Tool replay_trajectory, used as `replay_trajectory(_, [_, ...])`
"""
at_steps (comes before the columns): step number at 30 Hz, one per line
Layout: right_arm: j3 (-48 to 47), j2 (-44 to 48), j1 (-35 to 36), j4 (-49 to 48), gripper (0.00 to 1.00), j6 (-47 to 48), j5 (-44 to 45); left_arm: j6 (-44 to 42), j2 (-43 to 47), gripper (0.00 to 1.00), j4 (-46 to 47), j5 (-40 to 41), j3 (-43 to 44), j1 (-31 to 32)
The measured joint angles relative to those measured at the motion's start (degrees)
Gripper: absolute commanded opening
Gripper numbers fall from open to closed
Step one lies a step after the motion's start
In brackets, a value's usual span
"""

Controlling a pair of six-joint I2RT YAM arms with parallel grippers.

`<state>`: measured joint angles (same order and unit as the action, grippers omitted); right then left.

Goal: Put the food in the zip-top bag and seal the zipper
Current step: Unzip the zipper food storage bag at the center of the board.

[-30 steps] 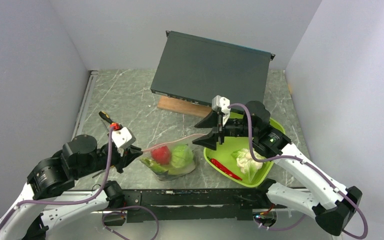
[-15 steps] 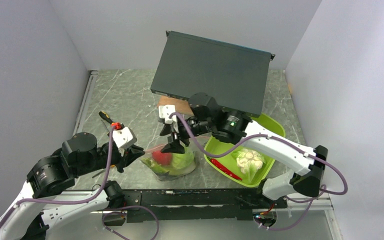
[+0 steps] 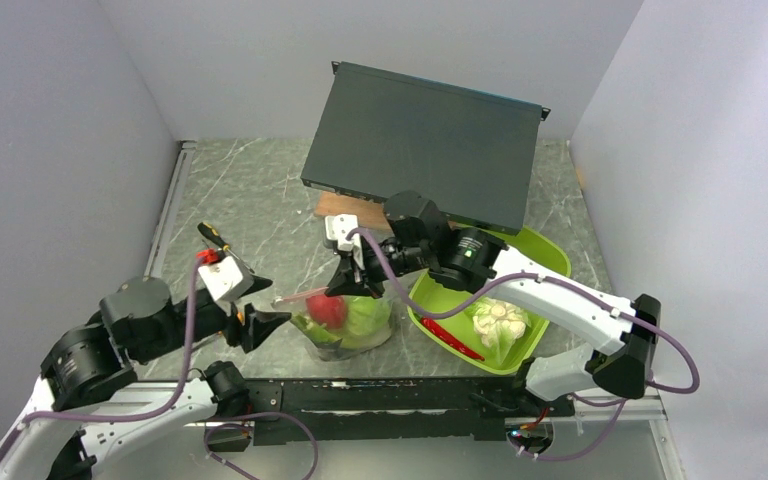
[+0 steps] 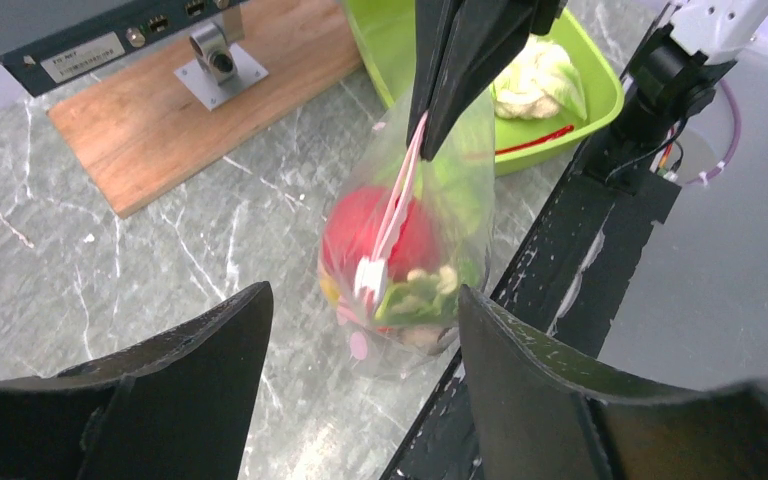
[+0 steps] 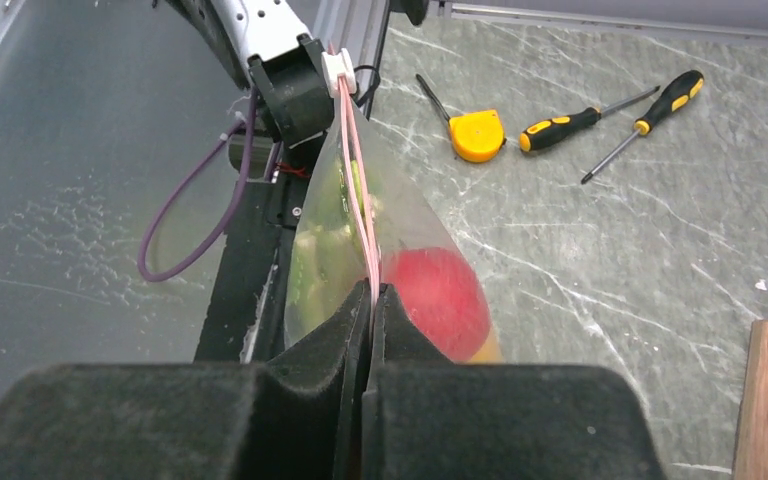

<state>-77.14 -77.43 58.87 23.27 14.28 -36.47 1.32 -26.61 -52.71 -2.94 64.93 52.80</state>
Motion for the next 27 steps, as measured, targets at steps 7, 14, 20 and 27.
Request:
replay_trajectory(7, [3.1, 3.2, -4.6, -2.7, 0.0, -2.9, -7.2, 0.0, 6.3, 0.7, 5.5, -0.4, -7.7, 0.0])
replay_trajectory(14, [3.8, 3.2, -5.2, -3.9, 0.0, -4.3, -10.3, -3.6, 6.8, 0.58, 10.8, -0.2, -15.0, 0.0])
replay_trajectory(20, [3.9, 3.2, -5.3, -4.1, 0.0, -4.5, -10.6, -5.3, 6.7, 0.36, 14.6, -0.3, -15.8, 0.0])
replay_trajectory(27, [3.7, 3.0, -5.1, -4.5, 0.52, -5.3, -10.5, -6.4, 6.7, 0.06, 16.0, -1.0, -15.8, 0.0])
